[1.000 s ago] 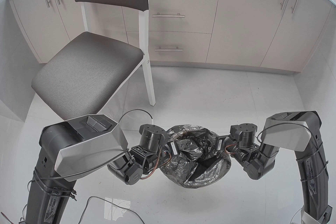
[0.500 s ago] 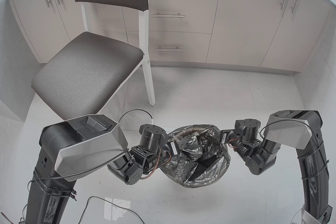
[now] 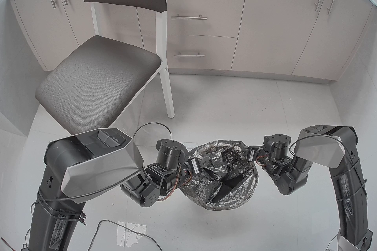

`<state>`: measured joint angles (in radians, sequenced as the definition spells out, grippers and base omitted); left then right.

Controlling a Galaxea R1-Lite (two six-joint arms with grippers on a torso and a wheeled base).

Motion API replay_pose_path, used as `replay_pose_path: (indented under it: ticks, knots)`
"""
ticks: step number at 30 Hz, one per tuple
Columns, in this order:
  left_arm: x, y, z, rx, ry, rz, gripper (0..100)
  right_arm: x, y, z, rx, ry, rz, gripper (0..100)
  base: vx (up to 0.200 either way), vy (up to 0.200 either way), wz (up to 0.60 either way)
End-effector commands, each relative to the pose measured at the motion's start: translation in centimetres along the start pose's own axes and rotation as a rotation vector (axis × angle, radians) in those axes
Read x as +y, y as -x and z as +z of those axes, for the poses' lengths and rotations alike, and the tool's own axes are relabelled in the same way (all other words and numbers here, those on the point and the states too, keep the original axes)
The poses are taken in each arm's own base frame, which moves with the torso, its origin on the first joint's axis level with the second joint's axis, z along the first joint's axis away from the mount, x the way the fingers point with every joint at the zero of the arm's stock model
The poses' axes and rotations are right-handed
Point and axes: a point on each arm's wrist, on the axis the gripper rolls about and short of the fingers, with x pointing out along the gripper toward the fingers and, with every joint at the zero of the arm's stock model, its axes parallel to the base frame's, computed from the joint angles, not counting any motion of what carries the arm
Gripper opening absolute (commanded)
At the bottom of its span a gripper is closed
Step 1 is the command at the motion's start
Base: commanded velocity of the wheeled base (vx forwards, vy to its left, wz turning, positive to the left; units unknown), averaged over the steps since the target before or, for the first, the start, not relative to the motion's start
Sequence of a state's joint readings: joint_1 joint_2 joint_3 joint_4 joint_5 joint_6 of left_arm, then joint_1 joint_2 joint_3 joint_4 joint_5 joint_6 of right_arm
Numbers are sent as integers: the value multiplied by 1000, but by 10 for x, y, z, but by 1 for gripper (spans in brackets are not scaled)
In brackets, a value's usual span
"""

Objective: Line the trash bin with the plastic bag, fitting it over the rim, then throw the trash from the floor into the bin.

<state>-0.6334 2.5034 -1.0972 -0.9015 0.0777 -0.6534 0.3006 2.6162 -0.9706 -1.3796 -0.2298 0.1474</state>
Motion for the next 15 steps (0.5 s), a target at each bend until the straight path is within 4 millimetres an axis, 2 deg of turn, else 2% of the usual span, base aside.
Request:
replay_pose_path:
  ticks: [1,12,15]
  knots:
    - [0,0,0,0,0,0,100,-4,-3,-2,1,-2,-13,100,0,0,0]
    - [0,0,0,0,2,0,100,-8,-7,-3,-5,-6,-27,100,0,0,0]
    - [0,0,0,1,1,1,100,-4,1,7,-11,-8,-15,100,0,0,0]
